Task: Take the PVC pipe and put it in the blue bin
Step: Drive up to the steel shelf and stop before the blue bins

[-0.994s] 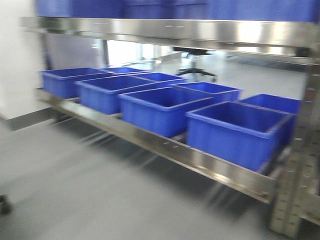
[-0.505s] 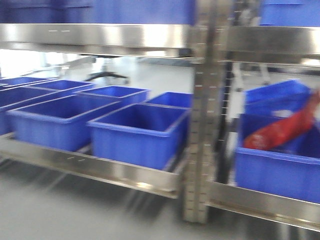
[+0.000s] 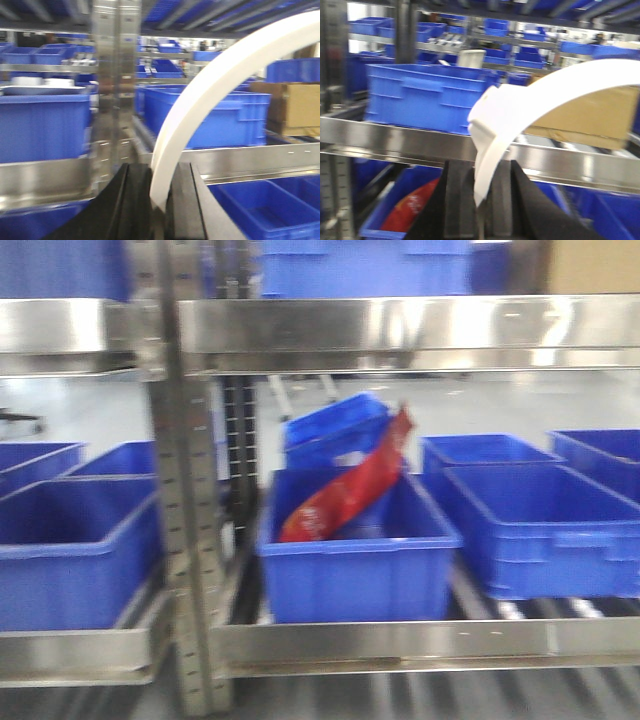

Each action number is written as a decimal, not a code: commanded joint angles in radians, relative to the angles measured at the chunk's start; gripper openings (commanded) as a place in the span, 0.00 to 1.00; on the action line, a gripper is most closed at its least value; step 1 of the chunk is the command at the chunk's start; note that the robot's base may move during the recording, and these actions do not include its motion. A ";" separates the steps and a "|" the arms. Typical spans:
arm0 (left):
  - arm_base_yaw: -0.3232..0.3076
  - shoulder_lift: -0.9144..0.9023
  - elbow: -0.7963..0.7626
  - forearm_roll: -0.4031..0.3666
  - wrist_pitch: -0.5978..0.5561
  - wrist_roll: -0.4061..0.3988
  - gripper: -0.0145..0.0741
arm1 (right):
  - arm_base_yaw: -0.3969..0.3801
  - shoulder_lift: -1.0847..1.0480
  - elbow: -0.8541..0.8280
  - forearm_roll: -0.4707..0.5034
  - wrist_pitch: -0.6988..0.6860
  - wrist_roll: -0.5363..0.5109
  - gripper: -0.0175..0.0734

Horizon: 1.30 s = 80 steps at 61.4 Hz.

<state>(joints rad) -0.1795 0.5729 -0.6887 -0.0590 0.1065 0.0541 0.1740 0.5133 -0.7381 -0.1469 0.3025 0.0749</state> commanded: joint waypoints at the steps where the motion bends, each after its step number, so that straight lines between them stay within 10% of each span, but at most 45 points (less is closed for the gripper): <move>1: -0.005 -0.004 -0.002 -0.002 -0.027 -0.005 0.04 | -0.001 -0.005 -0.002 -0.007 -0.020 -0.002 0.01; 80: -0.005 -0.004 -0.002 -0.002 -0.027 -0.005 0.04 | -0.001 -0.005 -0.002 -0.007 -0.026 -0.002 0.01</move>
<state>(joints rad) -0.1795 0.5729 -0.6887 -0.0590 0.1065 0.0541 0.1740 0.5133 -0.7381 -0.1469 0.3025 0.0749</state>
